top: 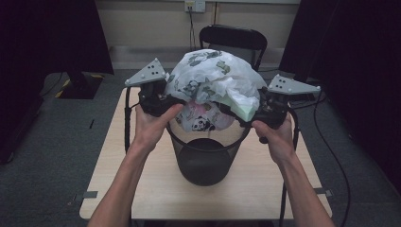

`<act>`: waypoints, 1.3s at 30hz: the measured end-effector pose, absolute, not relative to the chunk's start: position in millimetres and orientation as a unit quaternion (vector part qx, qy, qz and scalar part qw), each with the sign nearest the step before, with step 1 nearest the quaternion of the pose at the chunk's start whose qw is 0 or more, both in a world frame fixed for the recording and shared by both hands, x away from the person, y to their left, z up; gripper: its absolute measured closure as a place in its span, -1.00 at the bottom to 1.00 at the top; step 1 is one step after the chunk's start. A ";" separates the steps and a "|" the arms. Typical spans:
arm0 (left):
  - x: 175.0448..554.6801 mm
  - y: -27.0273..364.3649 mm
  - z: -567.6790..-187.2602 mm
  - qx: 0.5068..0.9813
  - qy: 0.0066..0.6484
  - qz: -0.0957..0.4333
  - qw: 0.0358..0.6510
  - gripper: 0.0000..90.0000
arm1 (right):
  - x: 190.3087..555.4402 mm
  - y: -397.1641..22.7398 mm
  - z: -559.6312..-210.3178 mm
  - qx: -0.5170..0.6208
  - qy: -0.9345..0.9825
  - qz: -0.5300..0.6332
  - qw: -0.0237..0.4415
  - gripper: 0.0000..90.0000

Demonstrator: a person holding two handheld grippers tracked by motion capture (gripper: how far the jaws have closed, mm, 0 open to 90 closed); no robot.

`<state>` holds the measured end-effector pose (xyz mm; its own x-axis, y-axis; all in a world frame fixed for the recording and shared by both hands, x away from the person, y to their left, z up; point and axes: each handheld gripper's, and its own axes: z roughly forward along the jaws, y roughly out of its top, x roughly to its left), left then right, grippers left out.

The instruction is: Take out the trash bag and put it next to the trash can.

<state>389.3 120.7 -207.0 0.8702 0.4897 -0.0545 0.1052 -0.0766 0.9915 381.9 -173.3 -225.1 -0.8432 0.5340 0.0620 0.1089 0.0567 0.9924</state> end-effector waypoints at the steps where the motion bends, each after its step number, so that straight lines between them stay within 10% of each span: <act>1: 389.3 120.7 -207.0 0.718 0.207 0.149 0.647 0.91 | 379.2 -175.0 -223.7 0.220 0.701 0.656 0.176 -0.62; 27: 408.0 138.8 -214.9 0.712 0.253 0.164 0.635 0.92 | 349.5 -221.6 -194.5 0.227 0.611 0.701 0.289 -0.66; 39: 397.3 150.0 -192.7 0.698 0.238 0.187 0.649 0.92 | 366.3 -215.9 -228.2 0.249 0.661 0.667 0.237 -0.65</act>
<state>397.3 150.0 -192.7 0.8170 0.5747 -0.0475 0.0893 -0.0448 0.9950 366.3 -215.9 -228.2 -0.7635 0.6455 0.0181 0.0116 -0.0142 0.9998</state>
